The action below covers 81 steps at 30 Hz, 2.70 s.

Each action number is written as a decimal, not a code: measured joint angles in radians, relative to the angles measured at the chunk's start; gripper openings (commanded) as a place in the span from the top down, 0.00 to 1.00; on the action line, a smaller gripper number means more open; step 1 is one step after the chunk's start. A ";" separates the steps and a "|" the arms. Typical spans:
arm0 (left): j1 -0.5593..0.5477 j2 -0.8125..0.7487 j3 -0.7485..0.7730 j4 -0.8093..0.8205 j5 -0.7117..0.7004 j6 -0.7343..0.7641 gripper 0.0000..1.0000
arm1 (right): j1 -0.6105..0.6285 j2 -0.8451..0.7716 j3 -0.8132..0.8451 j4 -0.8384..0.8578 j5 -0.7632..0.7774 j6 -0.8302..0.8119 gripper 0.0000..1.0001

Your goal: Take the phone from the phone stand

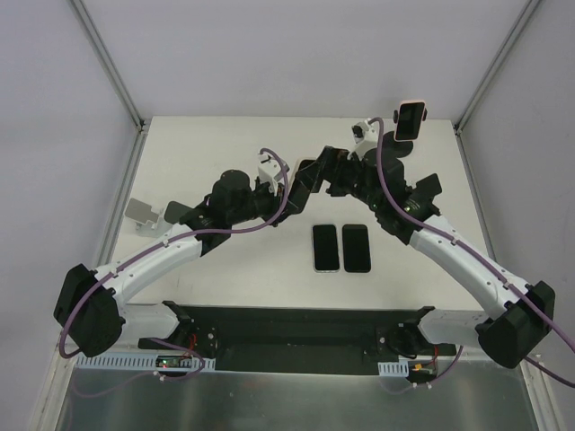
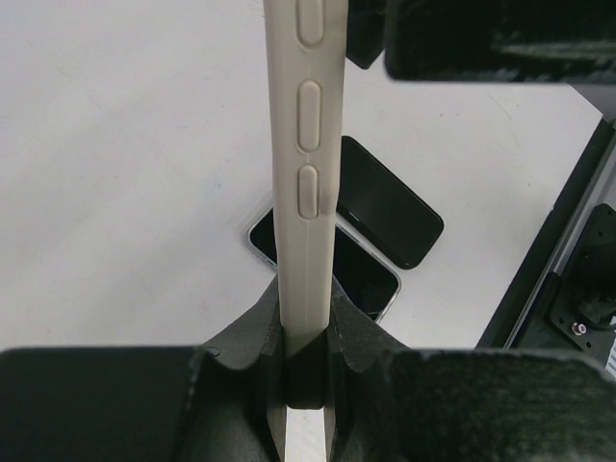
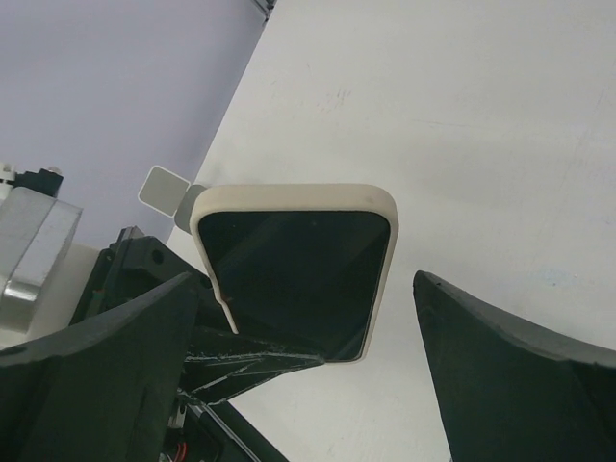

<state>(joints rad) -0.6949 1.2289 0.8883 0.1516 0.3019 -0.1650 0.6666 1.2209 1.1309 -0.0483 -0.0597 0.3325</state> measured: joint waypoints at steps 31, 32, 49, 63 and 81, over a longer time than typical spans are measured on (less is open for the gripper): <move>0.000 0.030 0.002 -0.010 -0.035 -0.034 1.00 | 0.063 0.080 0.002 -0.008 0.147 0.061 0.04; 0.000 0.031 0.002 -0.009 -0.035 -0.035 1.00 | 0.064 0.084 0.002 -0.005 0.145 0.061 0.04; 0.000 0.033 0.002 -0.008 -0.046 -0.073 1.00 | 0.069 0.116 0.000 0.023 0.122 0.075 0.12; 0.000 0.033 -0.005 0.031 -0.046 -0.130 1.00 | 0.071 0.145 -0.010 0.067 0.087 0.078 0.30; 0.001 -0.004 -0.023 0.068 -0.106 -0.103 0.18 | 0.013 0.136 -0.018 -0.177 0.114 -0.101 0.92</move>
<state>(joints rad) -0.6941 1.2247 0.8658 0.2195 0.1959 -0.2684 0.6800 1.3571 1.1126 -0.2253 0.0540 0.2317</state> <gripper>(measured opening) 0.759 0.783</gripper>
